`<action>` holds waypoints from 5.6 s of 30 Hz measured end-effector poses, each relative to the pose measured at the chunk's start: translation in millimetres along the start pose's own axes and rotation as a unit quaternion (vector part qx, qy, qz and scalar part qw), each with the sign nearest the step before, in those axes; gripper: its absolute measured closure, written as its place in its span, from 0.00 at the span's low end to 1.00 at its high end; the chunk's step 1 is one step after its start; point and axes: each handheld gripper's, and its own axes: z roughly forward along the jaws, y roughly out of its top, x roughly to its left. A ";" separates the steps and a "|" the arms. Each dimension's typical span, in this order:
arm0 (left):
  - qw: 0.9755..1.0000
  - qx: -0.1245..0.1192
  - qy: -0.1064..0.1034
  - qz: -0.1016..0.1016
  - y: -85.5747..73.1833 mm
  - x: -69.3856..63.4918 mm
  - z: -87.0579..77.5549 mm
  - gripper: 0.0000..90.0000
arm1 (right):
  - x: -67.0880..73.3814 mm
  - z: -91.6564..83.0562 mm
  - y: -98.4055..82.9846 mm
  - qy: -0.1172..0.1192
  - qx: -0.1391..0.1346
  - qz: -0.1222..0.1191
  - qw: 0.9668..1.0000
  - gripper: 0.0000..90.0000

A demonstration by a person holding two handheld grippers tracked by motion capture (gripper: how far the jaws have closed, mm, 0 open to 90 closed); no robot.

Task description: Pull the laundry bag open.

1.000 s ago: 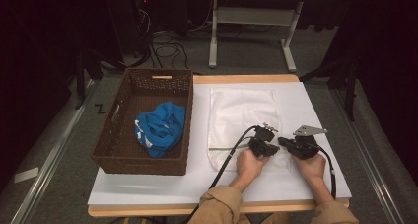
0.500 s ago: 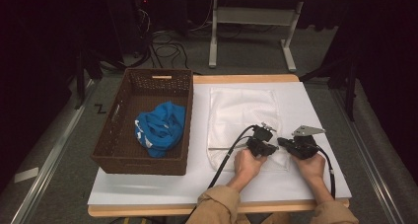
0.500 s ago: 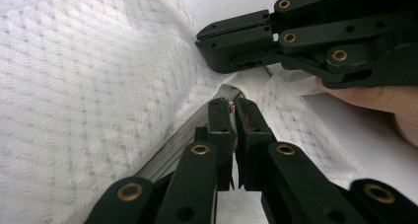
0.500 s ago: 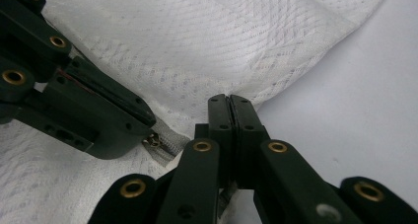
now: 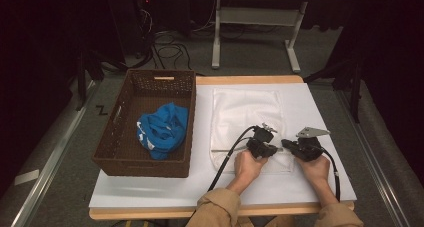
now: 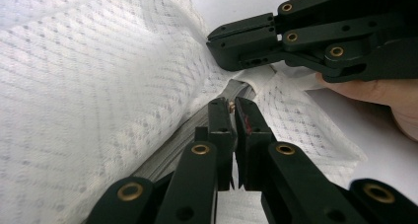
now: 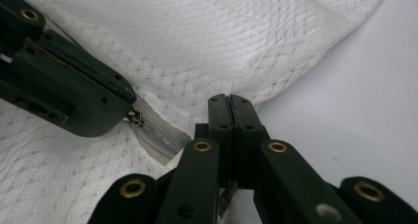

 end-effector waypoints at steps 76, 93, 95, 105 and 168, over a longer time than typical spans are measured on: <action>1.000 -0.031 0.001 0.003 -23.5 18.2 -42.7 0.96 | -1.0 0.4 0.3 0.004 0.003 0.003 1.000 0.99; 0.999 -0.036 0.001 0.000 -26.0 21.1 -49.7 0.96 | -0.6 0.8 0.4 0.001 0.002 0.000 1.000 0.99; 0.999 -0.036 0.003 0.002 -26.0 20.8 -51.3 0.96 | -0.6 0.8 0.4 0.002 0.002 0.000 1.000 0.99; 0.999 -0.041 0.001 0.002 -29.2 22.7 -54.3 0.96 | -0.8 0.9 0.3 0.003 0.002 0.001 1.000 0.99; 0.998 -0.055 0.022 -0.010 -54.0 43.5 -92.8 0.96 | -0.1 0.6 0.4 0.002 0.004 0.001 1.000 0.99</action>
